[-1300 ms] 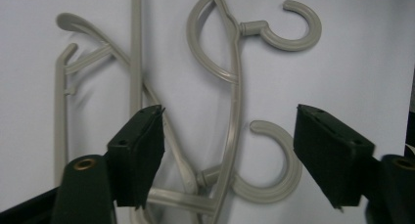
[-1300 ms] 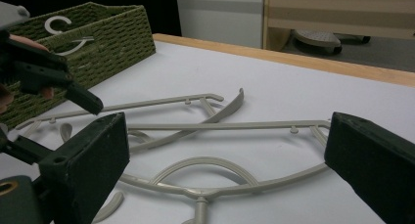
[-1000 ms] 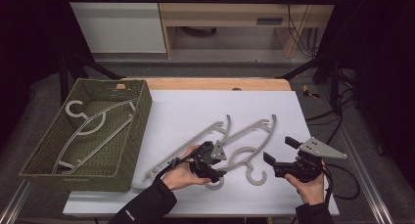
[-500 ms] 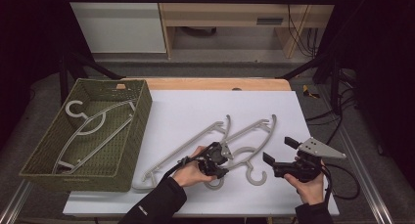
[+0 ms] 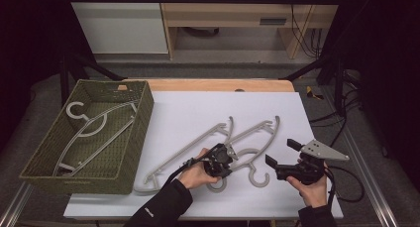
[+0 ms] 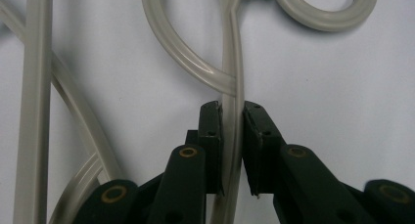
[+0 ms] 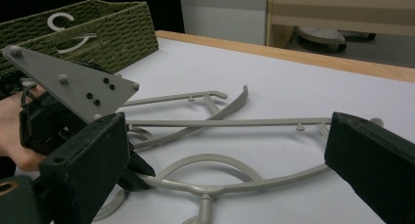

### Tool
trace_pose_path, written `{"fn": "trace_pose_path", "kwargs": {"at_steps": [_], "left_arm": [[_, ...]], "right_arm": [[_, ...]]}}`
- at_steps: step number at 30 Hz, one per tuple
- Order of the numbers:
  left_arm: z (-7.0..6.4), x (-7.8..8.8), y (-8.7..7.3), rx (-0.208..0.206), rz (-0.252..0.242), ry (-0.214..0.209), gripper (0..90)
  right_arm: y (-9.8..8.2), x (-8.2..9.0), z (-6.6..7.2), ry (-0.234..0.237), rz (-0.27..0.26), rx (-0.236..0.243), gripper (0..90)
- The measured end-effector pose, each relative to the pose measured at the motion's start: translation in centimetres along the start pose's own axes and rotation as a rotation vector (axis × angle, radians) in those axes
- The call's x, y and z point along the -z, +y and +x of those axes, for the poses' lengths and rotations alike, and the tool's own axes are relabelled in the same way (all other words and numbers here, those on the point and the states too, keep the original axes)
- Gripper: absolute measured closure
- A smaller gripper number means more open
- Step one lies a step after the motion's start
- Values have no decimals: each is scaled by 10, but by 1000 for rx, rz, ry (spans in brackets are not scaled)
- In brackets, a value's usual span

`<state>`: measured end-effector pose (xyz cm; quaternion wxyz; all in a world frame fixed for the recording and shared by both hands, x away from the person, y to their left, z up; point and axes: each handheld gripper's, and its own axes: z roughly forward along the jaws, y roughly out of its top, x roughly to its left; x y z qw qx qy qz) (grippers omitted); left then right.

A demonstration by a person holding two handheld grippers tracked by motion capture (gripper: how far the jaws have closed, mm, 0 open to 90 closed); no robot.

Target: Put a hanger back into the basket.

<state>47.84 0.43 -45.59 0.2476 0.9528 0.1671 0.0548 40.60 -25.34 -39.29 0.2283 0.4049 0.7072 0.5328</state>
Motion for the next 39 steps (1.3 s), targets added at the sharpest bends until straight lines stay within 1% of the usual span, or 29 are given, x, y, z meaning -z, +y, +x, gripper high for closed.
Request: {"fn": "trace_pose_path", "kwargs": {"at_steps": [1, 5, 6, 7, 9, 11, 13, 16, 17, 18, 19, 21, 22, 23, 27, 29, 31, 35, 36, 39], "left_arm": [[0, 0, 0, 5, 3, -1, 788], [-1, 0, 2, 1, 16, 2, 795], [-1, 0, 3, -6, 20, -1, 798], [-3, 0, 3, -3, 16, -6, 803], [-5, 0, 4, -5, 17, 7, 809], [-6, 0, 4, -5, 16, 8, 811], [-6, 2, 4, -4, 6, 13, 812], [-7, 8, 3, 1, -29, 18, 813], [-7, 11, 3, 9, -40, 17, 813], [-6, 14, 3, 12, -48, 17, 814], [-4, 17, 2, 6, -45, 20, 813], [-2, 25, 0, 9, -64, 34, 814], [-1, 29, -1, 15, -79, 40, 814], [-1, 35, -2, 28, -107, 42, 814], [3, 54, -6, 38, -146, 57, 815], [5, 63, -8, 35, -153, 65, 815], [8, 72, -9, 43, -164, 77, 815], [12, 92, -15, 61, -202, 77, 815], [13, 97, -16, 58, -210, 82, 815], [17, 113, -22, 66, -213, 95, 814]], "right_arm": [[0, 0, 0, 0, 0, 0, 31], [0, 0, 0, -2, -1, -3, 31], [0, 0, 0, -2, -1, -3, 31], [0, 0, 0, -2, -1, -3, 31], [0, 0, -1, 1, -1, -5, 31], [0, 0, -1, -2, 0, -5, 31], [0, 1, -1, -1, 0, -5, 31], [0, 1, -1, -3, 0, -5, 31], [0, 1, -1, -4, 1, -6, 32], [-1, 1, -1, -5, 1, -6, 32], [0, 1, -2, -6, 0, -5, 32], [0, 3, -2, -3, -4, -6, 33], [0, 3, -2, -5, -5, -8, 34], [0, 4, -3, -7, -6, -5, 35], [0, 5, -4, -6, -9, -7, 38], [0, 6, -5, -8, -9, -9, 39], [0, 6, -5, -6, -10, -13, 39], [-1, 6, -6, -6, -7, -14, 39], [-1, 6, -7, -10, -6, -12, 39], [-1, 6, -8, -14, -9, -15, 37]]}}
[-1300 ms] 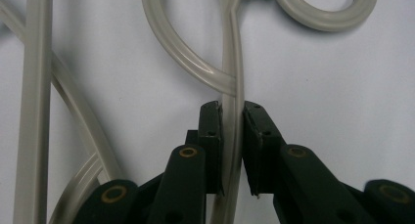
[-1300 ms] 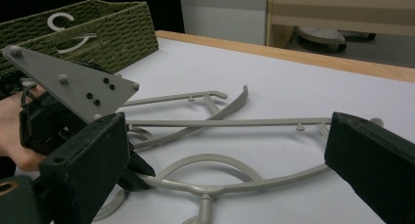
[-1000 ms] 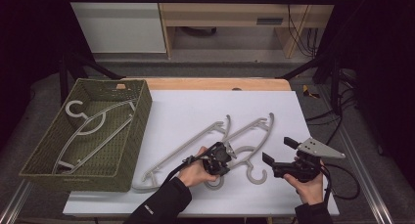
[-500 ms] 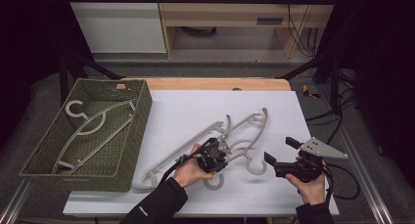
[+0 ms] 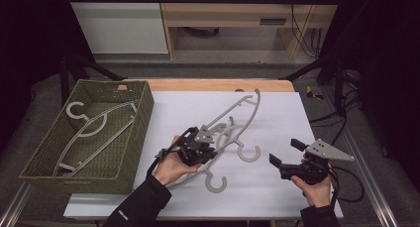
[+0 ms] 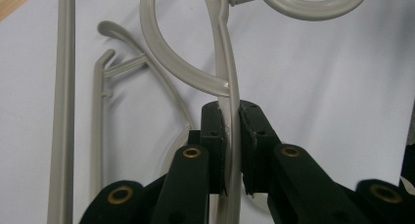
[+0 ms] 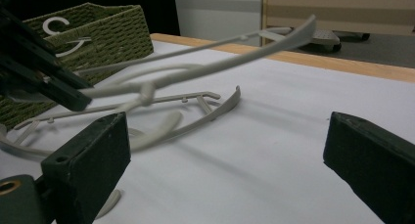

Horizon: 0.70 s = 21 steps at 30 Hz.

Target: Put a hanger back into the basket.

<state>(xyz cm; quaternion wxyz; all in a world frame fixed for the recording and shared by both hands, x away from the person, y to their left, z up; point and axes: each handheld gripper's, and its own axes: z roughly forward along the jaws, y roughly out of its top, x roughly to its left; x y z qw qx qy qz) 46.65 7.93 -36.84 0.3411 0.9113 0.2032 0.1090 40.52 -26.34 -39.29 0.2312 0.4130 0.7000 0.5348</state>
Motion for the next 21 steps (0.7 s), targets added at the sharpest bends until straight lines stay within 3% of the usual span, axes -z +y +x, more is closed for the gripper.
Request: {"fn": "trace_pose_path", "kwargs": {"at_steps": [10, 21], "left_arm": [[19, 48, -12, 64, -75, 26, 815], [30, 100, -27, 46, -105, 55, 815]], "right_arm": [[-3, -3, -1, -5, 14, -1, 34], [-4, -4, 0, -3, 20, -2, 34]]}}
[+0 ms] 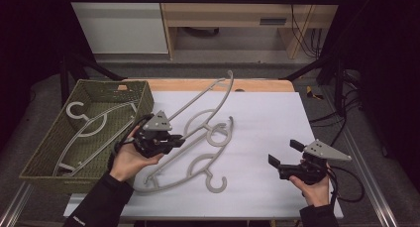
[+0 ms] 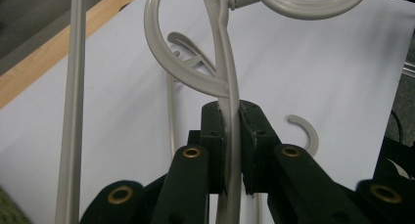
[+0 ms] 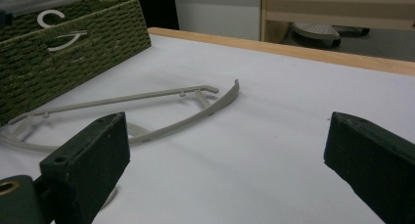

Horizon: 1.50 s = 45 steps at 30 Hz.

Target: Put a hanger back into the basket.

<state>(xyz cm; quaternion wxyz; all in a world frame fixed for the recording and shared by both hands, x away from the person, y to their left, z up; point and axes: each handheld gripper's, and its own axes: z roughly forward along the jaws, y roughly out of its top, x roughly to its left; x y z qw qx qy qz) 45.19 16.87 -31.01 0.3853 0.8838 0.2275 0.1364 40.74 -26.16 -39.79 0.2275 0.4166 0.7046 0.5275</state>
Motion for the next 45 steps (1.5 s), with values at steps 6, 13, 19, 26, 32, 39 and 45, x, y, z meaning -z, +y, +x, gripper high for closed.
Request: {"fn": "trace_pose_path", "kwargs": {"at_steps": [6, 13, 19, 26, 32, 39, 45], "left_arm": [[14, 28, -8, 15, -31, -9, 815], [34, 58, -25, 34, -29, 28, 815], [49, 82, -40, 70, -55, 65, 815], [65, 99, -56, 93, -33, 86, 815], [76, 112, -76, 117, -32, 94, 815], [84, 122, -96, 145, -33, 104, 815], [88, 126, -114, 171, -11, 114, 814]], "right_arm": [[-1, -1, 0, -2, 5, 0, 34], [-1, -2, 0, -1, 9, 0, 33], [-2, -3, 1, -2, 11, 0, 33], [-2, -4, 1, -2, 16, 1, 33], [-2, -4, 1, -4, 16, 4, 33], [-3, -6, 2, -2, 23, 4, 33], [-3, -6, 3, -4, 24, 0, 33]]}}
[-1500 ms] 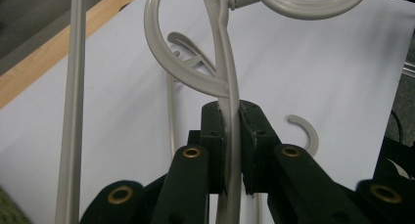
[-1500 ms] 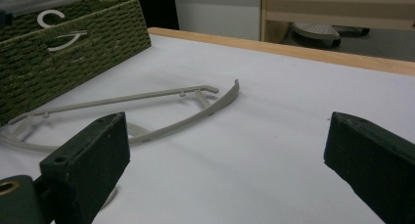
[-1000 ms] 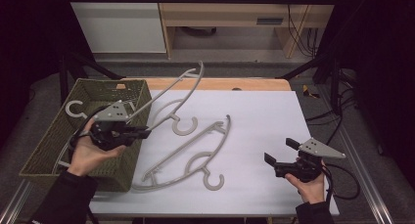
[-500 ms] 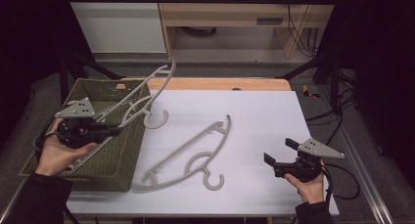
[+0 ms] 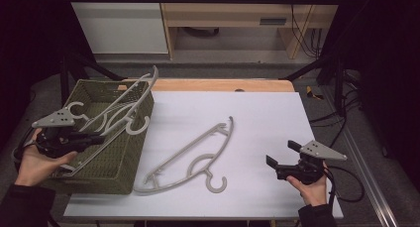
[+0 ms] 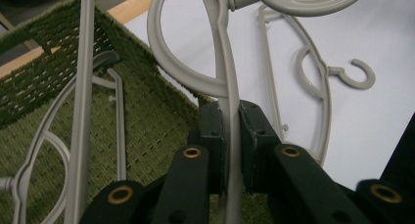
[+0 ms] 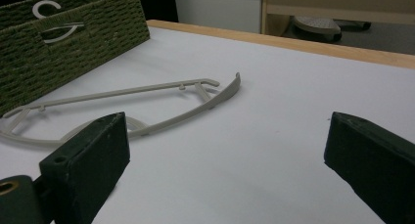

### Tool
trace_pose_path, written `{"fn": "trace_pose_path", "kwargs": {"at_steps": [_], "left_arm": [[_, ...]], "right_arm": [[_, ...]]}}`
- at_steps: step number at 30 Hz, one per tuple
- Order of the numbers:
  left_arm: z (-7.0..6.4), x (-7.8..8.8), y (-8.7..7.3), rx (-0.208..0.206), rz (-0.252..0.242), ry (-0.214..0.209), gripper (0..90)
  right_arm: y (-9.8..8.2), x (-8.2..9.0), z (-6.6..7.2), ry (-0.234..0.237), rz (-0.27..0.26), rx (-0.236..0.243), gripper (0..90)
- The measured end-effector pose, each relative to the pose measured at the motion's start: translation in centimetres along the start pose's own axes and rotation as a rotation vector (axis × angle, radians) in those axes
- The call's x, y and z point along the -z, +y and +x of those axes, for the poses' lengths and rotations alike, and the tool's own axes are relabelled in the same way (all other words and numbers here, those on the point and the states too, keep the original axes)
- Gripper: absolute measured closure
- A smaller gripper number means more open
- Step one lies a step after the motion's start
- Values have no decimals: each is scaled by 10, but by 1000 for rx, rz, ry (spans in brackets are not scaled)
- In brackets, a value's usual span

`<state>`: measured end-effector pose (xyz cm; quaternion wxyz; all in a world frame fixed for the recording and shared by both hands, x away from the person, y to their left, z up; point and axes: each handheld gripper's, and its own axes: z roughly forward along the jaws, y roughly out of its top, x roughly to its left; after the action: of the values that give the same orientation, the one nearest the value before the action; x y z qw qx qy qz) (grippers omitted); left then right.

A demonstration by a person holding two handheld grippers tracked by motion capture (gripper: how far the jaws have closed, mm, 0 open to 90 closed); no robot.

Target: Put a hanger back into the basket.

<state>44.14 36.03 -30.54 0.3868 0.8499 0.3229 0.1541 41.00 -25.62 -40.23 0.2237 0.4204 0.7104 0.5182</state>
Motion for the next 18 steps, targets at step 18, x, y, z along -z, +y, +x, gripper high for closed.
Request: {"fn": "trace_pose_path", "kwargs": {"at_steps": [18], "left_arm": [[22, 0, -33, 57, 38, -7, 814]], "right_arm": [[-1, -2, 1, -1, 3, 2, 33]]}}
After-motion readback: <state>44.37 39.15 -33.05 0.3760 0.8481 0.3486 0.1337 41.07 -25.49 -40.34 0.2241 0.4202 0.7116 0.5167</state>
